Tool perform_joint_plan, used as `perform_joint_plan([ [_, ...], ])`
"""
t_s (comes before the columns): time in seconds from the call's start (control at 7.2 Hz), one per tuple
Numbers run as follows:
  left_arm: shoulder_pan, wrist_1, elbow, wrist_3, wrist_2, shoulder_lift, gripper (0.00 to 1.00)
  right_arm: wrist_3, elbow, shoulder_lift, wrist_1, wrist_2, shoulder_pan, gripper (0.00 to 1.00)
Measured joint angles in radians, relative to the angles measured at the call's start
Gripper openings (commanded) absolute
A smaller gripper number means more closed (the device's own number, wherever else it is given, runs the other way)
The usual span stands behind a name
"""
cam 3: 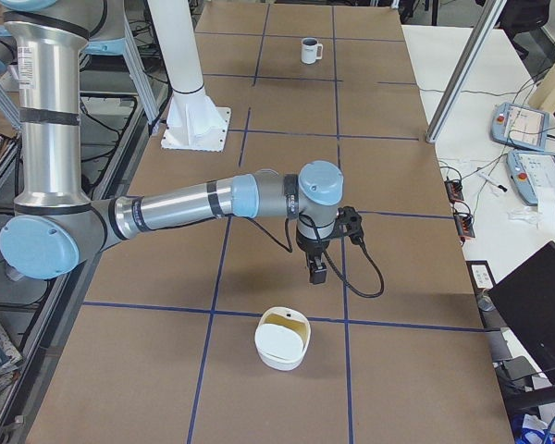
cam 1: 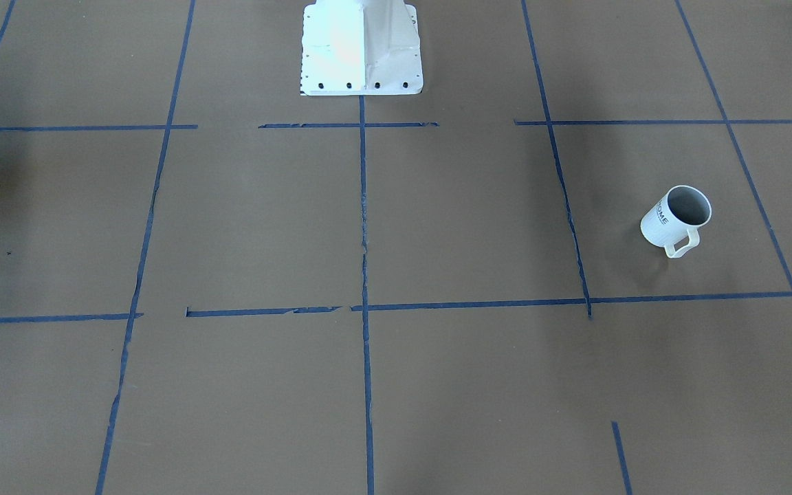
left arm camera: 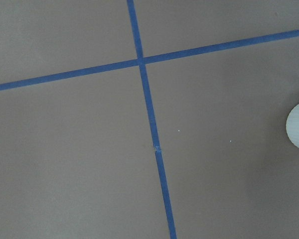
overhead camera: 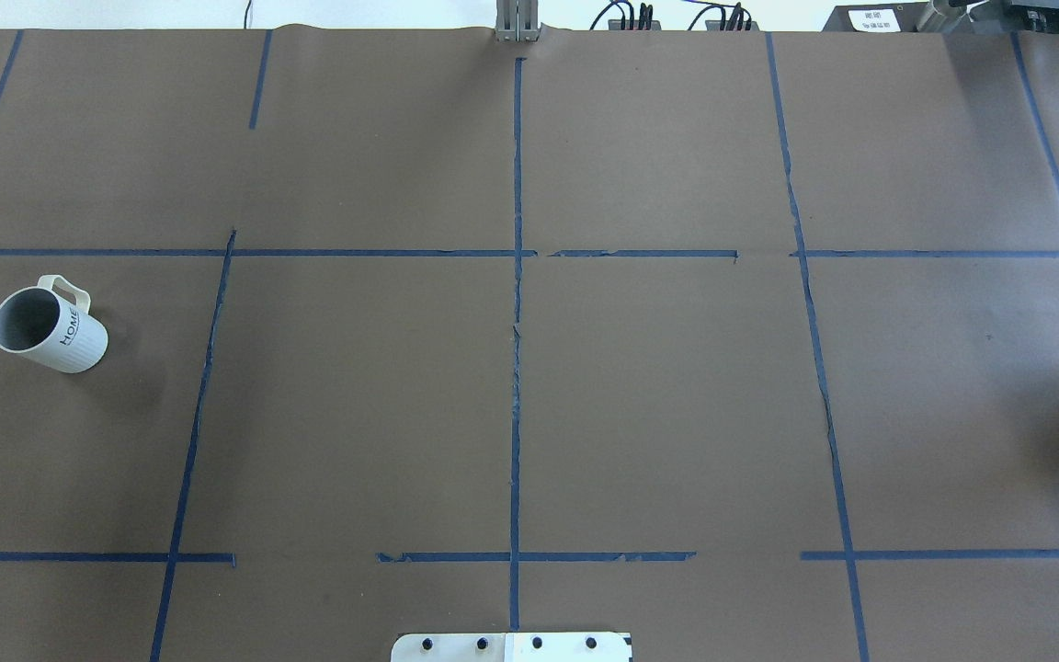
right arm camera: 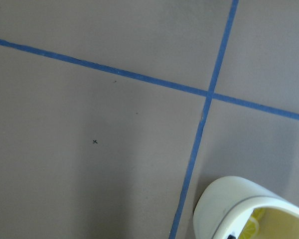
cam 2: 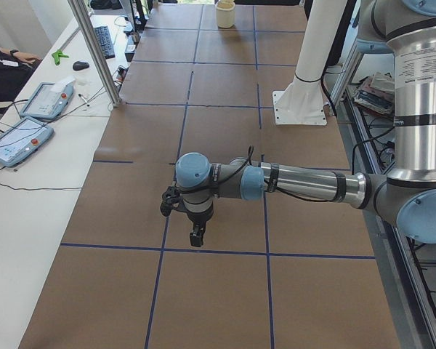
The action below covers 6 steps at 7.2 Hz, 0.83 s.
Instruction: Left arm hands cup to right arm to dump lemon
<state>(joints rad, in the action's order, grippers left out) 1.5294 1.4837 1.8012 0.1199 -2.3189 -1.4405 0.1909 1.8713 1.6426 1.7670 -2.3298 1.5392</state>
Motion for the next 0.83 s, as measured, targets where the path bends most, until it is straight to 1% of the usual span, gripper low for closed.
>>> perform_joint_plan([
  [0.28, 0.013, -0.005, 0.001, 0.013, -0.019, 0.013, 1.00, -0.020, 0.002, 0.051, -0.004, 0.001, 0.004, 1.00],
  [0.83, 0.015, -0.004, 0.001, 0.015, -0.028, 0.017, 1.00, -0.092, 0.008, 0.065, -0.036, 0.008, 0.006, 1.00],
])
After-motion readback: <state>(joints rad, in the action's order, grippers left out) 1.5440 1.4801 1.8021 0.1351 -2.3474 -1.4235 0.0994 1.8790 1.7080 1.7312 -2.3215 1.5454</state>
